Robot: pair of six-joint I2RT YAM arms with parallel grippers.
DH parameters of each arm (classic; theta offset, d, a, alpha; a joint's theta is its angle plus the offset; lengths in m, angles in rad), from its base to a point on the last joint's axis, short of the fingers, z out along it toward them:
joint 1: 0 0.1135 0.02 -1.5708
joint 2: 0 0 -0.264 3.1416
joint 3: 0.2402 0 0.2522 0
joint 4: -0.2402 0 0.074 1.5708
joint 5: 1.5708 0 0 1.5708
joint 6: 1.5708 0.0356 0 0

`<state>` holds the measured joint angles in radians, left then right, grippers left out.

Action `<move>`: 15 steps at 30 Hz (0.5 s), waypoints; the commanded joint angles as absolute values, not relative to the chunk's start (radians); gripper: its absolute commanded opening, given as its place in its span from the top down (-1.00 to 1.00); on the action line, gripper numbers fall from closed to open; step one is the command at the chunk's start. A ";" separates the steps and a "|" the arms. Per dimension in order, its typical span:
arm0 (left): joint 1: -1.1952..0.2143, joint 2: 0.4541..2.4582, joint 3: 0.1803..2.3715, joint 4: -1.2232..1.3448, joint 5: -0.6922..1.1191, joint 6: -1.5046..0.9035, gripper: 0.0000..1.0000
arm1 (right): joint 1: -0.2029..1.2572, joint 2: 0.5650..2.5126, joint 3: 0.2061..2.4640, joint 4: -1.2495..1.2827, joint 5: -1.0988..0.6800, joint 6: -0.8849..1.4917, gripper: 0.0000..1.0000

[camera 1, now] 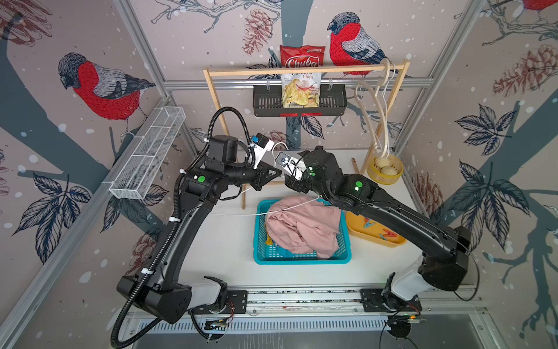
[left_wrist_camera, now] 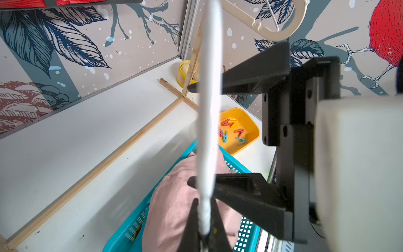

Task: Remove the clothespins securing t-shirts to the hanger
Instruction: Place the hanger on the clothes rail.

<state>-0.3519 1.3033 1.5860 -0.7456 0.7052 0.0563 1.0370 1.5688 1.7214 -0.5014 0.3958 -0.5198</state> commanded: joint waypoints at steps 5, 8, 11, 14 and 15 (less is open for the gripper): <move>-0.355 1.282 1.580 -0.675 0.691 0.060 1.00 | 1.012 1.451 1.628 -0.438 0.392 -0.462 -0.56; -0.355 1.289 1.593 -0.674 0.691 0.058 1.00 | 1.012 1.416 1.600 -0.432 0.361 -0.462 -0.56; -0.356 1.302 1.601 -0.665 0.717 0.044 1.00 | 1.018 1.422 1.601 -0.434 0.333 -0.471 -0.57; -0.356 1.302 1.597 -0.648 0.754 0.026 1.00 | 1.025 1.453 1.621 -0.438 0.296 -0.485 -0.59; -0.355 1.299 1.592 -0.642 0.759 0.020 1.00 | 1.027 1.466 1.630 -0.442 0.283 -0.489 -0.59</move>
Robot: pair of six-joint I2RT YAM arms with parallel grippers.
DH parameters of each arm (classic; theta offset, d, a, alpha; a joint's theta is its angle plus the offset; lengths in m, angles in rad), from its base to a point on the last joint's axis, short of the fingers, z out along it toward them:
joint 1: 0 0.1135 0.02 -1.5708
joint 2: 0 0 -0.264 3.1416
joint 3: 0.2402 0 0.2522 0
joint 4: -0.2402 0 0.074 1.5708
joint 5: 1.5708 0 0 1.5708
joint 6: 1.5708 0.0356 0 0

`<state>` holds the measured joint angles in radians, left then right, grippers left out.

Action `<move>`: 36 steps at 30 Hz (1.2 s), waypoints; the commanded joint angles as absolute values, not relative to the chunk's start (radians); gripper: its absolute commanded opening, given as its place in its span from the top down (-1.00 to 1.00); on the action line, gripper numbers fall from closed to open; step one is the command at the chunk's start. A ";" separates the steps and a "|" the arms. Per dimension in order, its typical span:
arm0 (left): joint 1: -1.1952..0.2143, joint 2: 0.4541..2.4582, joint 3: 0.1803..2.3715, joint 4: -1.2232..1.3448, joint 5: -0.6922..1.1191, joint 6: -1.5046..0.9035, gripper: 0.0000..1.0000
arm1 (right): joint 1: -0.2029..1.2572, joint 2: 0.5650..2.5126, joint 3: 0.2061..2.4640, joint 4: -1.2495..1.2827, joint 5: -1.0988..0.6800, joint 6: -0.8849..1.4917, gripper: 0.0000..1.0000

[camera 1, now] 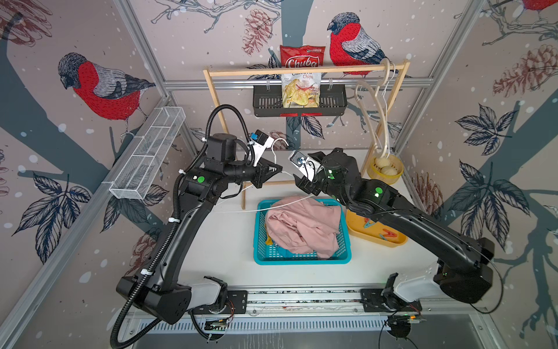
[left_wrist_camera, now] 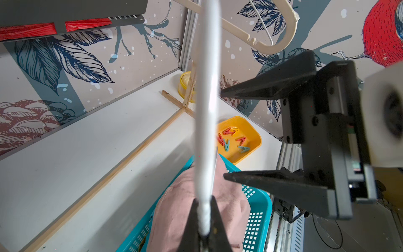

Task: Remove the clothespins securing t-shirts to the hanger
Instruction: Place the hanger on the clothes rail.

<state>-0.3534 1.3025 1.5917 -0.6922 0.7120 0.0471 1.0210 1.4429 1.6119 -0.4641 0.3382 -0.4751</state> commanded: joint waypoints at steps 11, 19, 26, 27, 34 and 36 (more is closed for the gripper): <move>-0.350 1.269 1.574 -0.646 0.814 0.026 1.00 | 0.988 1.554 1.697 -0.400 0.343 -0.539 1.00; -0.259 1.253 1.582 -0.660 0.898 0.119 0.19 | 0.979 1.405 1.545 -0.377 0.253 -0.601 1.00; -0.244 1.201 1.550 -0.675 0.862 0.246 -0.01 | 0.932 1.315 1.502 -0.431 0.198 -0.594 1.00; -0.244 1.200 1.545 -0.679 0.861 0.258 0.02 | 0.924 1.311 1.502 -0.441 0.190 -0.593 1.00; -0.244 1.208 1.534 -0.680 0.910 0.258 0.86 | 0.861 1.286 1.515 -0.505 0.035 -0.561 1.00; -0.244 1.214 1.541 -0.681 0.918 0.247 1.00 | 0.856 1.282 1.504 -0.491 0.041 -0.552 1.00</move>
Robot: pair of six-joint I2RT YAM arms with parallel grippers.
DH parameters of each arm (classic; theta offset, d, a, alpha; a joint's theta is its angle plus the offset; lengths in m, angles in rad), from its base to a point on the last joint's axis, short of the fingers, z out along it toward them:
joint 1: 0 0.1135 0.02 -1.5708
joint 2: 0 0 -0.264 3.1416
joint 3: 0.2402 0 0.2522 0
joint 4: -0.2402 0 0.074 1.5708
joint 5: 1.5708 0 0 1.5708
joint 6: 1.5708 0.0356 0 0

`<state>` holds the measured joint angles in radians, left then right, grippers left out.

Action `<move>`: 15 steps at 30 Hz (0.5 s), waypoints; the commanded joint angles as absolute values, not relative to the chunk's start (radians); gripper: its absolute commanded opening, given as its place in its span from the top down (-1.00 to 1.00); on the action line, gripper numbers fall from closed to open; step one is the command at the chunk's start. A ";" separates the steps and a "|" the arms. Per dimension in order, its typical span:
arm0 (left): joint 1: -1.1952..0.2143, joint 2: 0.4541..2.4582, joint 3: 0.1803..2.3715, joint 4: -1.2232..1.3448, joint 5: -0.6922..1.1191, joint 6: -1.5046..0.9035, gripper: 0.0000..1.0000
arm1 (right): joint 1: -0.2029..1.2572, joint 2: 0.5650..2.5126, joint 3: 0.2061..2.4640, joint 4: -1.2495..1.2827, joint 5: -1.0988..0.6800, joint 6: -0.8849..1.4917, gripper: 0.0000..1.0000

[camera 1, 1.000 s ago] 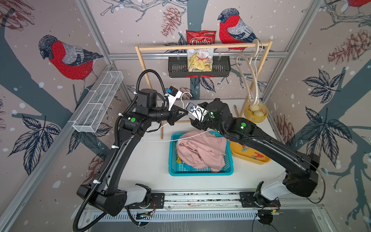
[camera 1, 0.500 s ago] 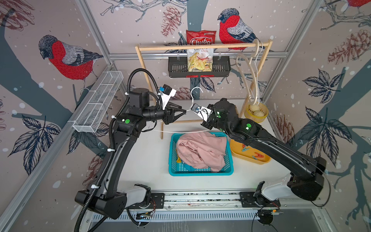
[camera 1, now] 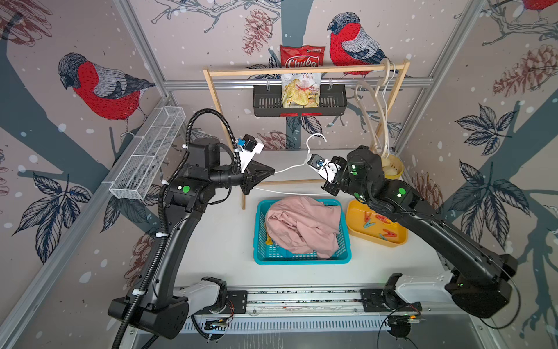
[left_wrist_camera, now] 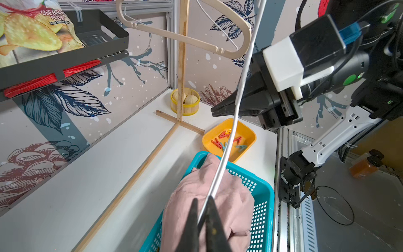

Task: Remove the clothespins securing t-shirts to the hanger
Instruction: Place the hanger on the clothes rail.

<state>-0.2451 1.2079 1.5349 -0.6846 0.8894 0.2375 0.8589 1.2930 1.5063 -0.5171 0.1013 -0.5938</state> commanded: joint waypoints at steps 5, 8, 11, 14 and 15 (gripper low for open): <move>-0.244 1.214 1.541 -0.676 0.920 0.229 0.99 | 0.848 1.298 1.495 -0.483 0.081 -0.545 1.00; -0.244 1.190 1.515 -0.658 0.902 0.243 0.48 | 0.842 1.313 1.520 -0.525 0.021 -0.552 1.00; -0.244 1.191 1.518 -0.669 0.914 0.252 0.43 | 0.839 1.309 1.525 -0.518 -0.028 -0.551 1.00; -0.244 1.207 1.529 -0.700 0.937 0.263 0.43 | 0.828 1.301 1.528 -0.504 -0.067 -0.550 1.00; -0.244 1.214 1.531 -0.709 0.947 0.267 0.44 | 0.824 1.301 1.530 -0.503 -0.080 -0.548 1.00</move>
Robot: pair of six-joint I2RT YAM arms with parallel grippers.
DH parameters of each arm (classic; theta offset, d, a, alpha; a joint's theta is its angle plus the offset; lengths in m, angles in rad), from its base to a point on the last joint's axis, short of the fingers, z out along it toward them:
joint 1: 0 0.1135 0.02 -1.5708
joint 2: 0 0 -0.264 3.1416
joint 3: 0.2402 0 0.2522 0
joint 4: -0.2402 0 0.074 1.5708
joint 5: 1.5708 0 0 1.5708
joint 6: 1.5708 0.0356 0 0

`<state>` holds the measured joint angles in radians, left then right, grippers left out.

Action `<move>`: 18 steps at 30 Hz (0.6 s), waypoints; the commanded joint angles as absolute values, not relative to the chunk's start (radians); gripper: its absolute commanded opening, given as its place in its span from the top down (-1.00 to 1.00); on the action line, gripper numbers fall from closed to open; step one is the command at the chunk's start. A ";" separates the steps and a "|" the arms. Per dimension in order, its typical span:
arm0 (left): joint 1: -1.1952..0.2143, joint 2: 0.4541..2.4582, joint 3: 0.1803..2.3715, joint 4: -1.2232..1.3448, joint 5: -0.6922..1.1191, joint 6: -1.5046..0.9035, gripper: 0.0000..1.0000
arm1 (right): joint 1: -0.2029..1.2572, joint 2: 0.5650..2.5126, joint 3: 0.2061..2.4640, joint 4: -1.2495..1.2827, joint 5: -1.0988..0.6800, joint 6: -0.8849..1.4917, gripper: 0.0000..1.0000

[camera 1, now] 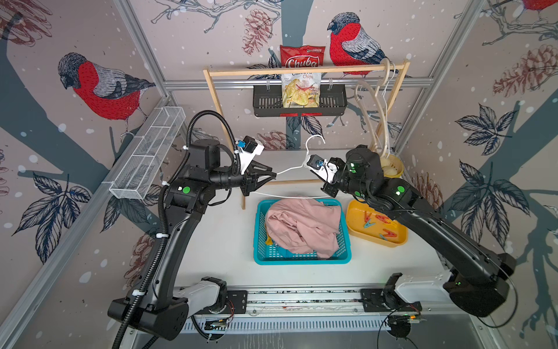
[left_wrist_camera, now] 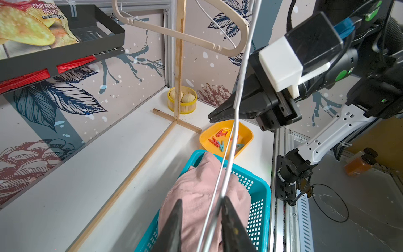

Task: Remove the clothespins securing t-shirts to the hanger
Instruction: Place the hanger on the clothes rail.

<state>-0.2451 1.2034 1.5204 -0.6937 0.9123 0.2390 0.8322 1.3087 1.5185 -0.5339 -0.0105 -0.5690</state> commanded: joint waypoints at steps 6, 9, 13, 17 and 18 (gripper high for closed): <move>-0.244 1.227 1.531 -0.738 0.950 0.285 0.99 | 0.773 1.307 1.546 -0.527 -0.197 -0.530 1.00; -0.244 1.221 1.526 -0.737 0.959 0.293 1.00 | 0.747 1.318 1.552 -0.543 -0.232 -0.516 1.00; -0.244 1.229 1.522 -0.756 0.985 0.297 0.68 | 0.732 1.342 1.568 -0.572 -0.244 -0.518 1.00; -0.245 1.246 1.520 -0.772 0.999 0.294 0.76 | 0.724 1.356 1.584 -0.584 -0.271 -0.518 1.00; -0.244 1.248 1.520 -0.775 0.999 0.295 0.78 | 0.720 1.356 1.585 -0.583 -0.277 -0.517 1.00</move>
